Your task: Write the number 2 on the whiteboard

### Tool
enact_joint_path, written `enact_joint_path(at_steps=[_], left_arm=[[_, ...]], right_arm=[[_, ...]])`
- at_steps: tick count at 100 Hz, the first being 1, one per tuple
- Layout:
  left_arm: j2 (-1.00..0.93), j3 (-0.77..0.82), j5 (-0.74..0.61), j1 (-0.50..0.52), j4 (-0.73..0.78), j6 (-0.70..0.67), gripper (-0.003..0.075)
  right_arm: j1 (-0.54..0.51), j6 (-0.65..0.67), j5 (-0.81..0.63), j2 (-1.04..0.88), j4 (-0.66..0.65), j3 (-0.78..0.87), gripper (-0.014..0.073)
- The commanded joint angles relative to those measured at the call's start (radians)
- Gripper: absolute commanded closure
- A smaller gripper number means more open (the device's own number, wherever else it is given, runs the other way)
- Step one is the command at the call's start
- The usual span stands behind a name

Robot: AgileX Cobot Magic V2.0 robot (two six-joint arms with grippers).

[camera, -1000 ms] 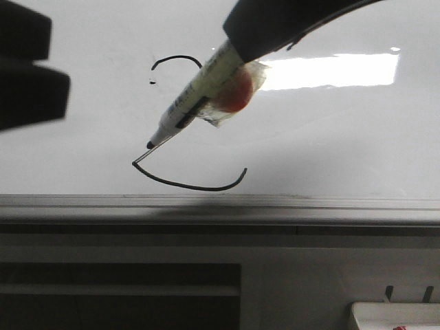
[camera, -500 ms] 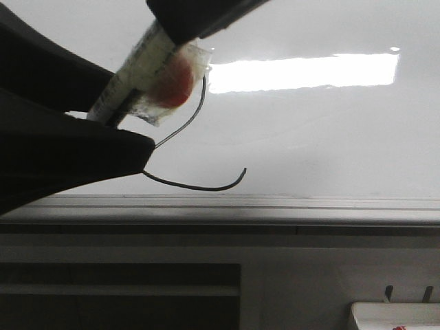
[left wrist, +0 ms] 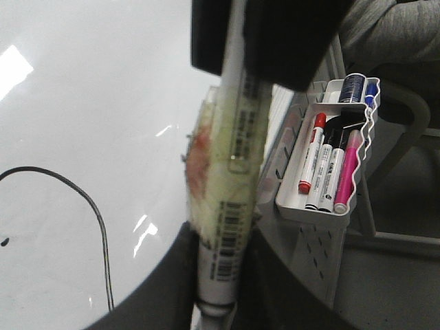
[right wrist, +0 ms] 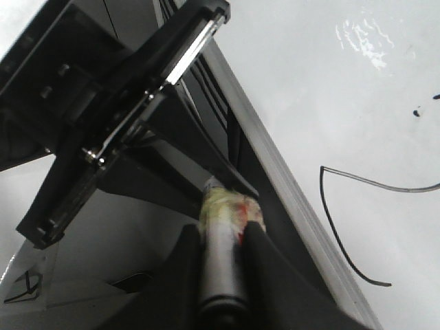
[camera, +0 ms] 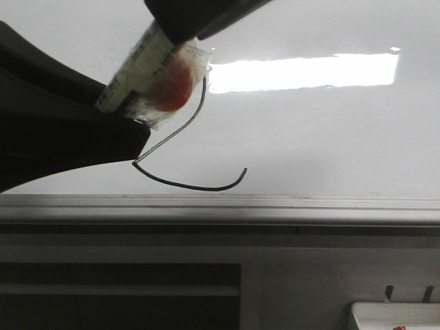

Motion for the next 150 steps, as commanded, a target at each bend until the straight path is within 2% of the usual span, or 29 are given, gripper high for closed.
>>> enact_joint_path(at_steps=[1,7,14,19,24,29,47,57,62,89,134,141,150], left_arm=[[-0.007,-0.034,-0.076,-0.002,-0.035,-0.015,0.0741],[-0.007,-0.034,-0.076,-0.002,-0.049,-0.015,0.0741],[-0.007,-0.034,-0.076,-0.002,-0.109,-0.015,0.0741],[-0.007,-0.034,-0.074,-0.002,-0.184,-0.015,0.0741],[-0.007,-0.034,-0.074,-0.002,-0.28,-0.015,0.0741],[-0.007,-0.034,-0.074,-0.002,-0.392,-0.015,0.0741],[-0.003,-0.034,-0.076,0.026,-0.681,-0.015,0.0741],[0.011,-0.034,-0.072,0.069,-0.887,-0.015,0.0741],[0.021,-0.034,-0.072,0.094,-0.938,-0.015,0.0741],[0.09,-0.034,-0.015,0.179,-0.974,-0.015,0.0741],[0.097,-0.034,-0.034,0.182,-0.999,-0.017,0.0734],[0.097,-0.034,-0.024,0.182,-0.999,-0.017,0.0689],[0.097,-0.034,-0.019,0.182,-0.999,-0.017,0.0561]], right_arm=[[0.002,-0.008,-0.065,-0.012,0.041,-0.032,0.0623],[0.002,-0.008,-0.063,-0.012,0.039,-0.032,0.0554],[0.002,-0.008,-0.07,-0.012,0.006,-0.032,0.0407],[0.0,-0.008,-0.091,-0.014,-0.022,-0.032,0.0262],[0.0,-0.008,-0.128,-0.022,-0.037,-0.032,0.0151],[0.0,-0.008,-0.176,-0.026,-0.042,-0.032,0.0094],[0.0,-0.008,-0.372,-0.073,-0.044,-0.032,0.009],[0.0,-0.008,-0.421,-0.095,-0.044,-0.032,0.009],[0.0,-0.008,-0.432,-0.1,-0.044,-0.032,0.009],[0.0,-0.008,-0.429,-0.103,-0.044,-0.032,0.009],[0.0,-0.008,-0.411,-0.103,-0.044,-0.032,0.009],[0.0,-0.008,-0.404,-0.103,-0.044,-0.032,0.009],[0.0,-0.008,-0.394,-0.103,-0.044,-0.032,0.009]])
